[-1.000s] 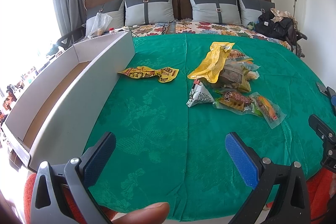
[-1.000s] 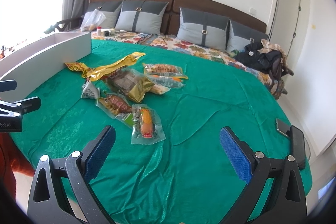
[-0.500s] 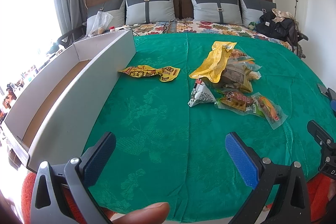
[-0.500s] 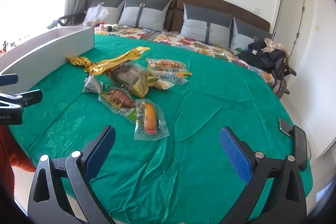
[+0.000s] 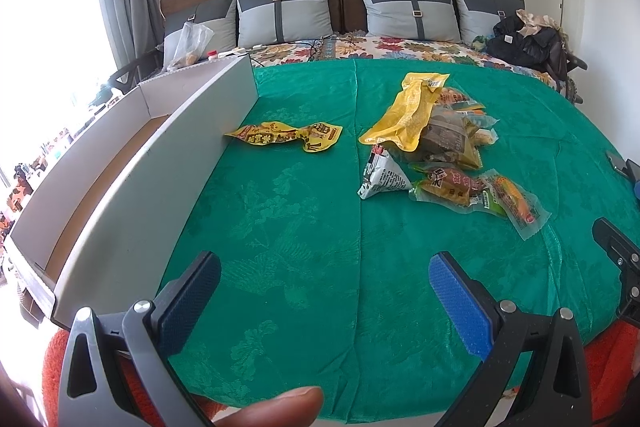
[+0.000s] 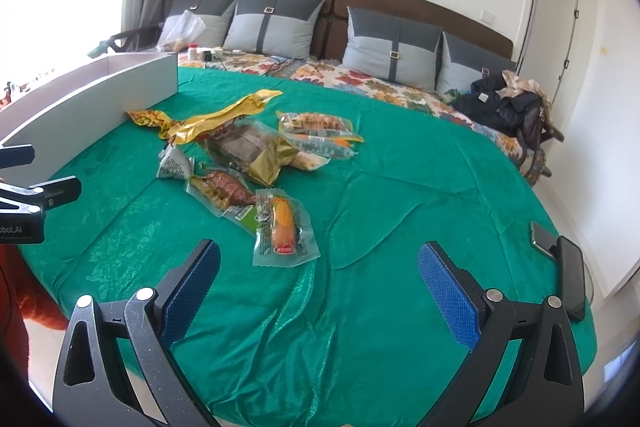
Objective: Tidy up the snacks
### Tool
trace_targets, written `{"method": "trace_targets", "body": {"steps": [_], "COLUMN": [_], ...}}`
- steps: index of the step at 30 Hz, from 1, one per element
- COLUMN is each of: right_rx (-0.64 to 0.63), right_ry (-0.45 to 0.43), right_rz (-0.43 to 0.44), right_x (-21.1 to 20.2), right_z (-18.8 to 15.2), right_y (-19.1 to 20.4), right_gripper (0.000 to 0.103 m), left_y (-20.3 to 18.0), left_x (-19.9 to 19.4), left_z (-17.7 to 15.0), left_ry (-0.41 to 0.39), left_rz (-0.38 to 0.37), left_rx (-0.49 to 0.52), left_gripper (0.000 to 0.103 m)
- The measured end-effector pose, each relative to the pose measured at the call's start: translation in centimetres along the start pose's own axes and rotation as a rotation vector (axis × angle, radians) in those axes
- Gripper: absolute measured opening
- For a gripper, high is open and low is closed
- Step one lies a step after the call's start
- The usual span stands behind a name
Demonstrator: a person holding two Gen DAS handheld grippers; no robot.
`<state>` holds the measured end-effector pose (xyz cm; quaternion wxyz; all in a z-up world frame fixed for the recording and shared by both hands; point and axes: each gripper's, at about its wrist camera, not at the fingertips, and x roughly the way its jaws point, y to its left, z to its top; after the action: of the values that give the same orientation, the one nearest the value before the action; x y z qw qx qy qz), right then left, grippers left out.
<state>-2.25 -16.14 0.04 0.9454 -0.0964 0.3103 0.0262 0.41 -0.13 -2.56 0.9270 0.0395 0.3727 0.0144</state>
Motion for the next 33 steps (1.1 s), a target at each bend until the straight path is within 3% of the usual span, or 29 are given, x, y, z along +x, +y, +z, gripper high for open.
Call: {"method": "trace_targets", "body": {"steps": [9, 21, 33], "right_rx": [0.023, 0.028, 0.075], "right_ry": [0.013, 0.035, 0.141], "right_rz": [-0.022, 0.015, 0.071], "right_x": [0.2, 1.0, 2.9], "right_z": [0.0, 0.0, -1.4], "right_y": [-1.0, -0.5, -1.5], "right_gripper": [0.101, 0.101, 0.101], "left_y": [-0.4, 0.6, 2.3], "left_x": [2.0, 2.6, 4.8], "left_z": [-1.1, -1.4, -1.6], "left_ry": [0.061, 0.131, 0.169], "left_rz": [-0.002, -0.039, -0.005], "left_rx": [0.019, -0.004, -0.040], "left_gripper": [0.103, 0.103, 0.103]}}
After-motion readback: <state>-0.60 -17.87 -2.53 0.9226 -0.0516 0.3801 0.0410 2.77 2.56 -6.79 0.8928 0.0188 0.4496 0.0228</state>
